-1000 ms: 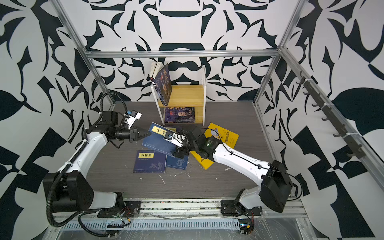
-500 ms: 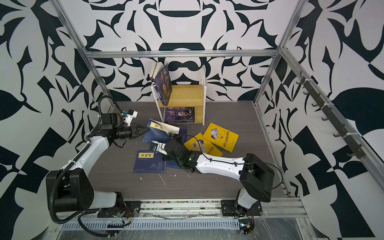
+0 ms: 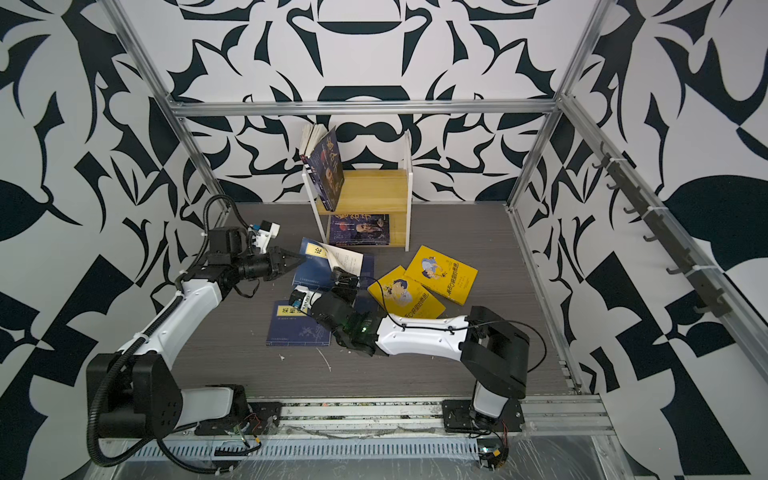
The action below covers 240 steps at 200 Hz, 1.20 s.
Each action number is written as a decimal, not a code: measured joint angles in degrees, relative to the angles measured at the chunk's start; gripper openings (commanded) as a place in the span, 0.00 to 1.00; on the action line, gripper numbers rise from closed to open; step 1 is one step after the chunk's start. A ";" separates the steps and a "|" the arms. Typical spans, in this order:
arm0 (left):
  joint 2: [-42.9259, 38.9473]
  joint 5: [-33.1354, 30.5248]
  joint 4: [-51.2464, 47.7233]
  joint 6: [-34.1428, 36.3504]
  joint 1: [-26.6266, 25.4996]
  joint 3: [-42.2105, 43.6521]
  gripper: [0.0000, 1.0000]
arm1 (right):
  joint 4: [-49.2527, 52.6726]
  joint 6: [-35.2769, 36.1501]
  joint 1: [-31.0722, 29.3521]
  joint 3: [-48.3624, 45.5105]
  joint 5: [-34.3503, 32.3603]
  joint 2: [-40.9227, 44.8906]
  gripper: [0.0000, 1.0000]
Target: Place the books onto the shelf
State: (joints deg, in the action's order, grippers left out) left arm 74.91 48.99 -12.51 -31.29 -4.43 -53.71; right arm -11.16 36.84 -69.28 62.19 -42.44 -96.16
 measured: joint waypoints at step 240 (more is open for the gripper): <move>-6.10 -2.29 5.27 -5.49 3.69 3.80 0.66 | -8.24 5.38 8.07 -3.39 5.18 -2.36 0.00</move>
State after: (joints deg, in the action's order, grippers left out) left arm 68.82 46.70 -7.25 -36.77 -0.73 -49.91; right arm -19.40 42.22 -61.21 58.81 -37.26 -98.52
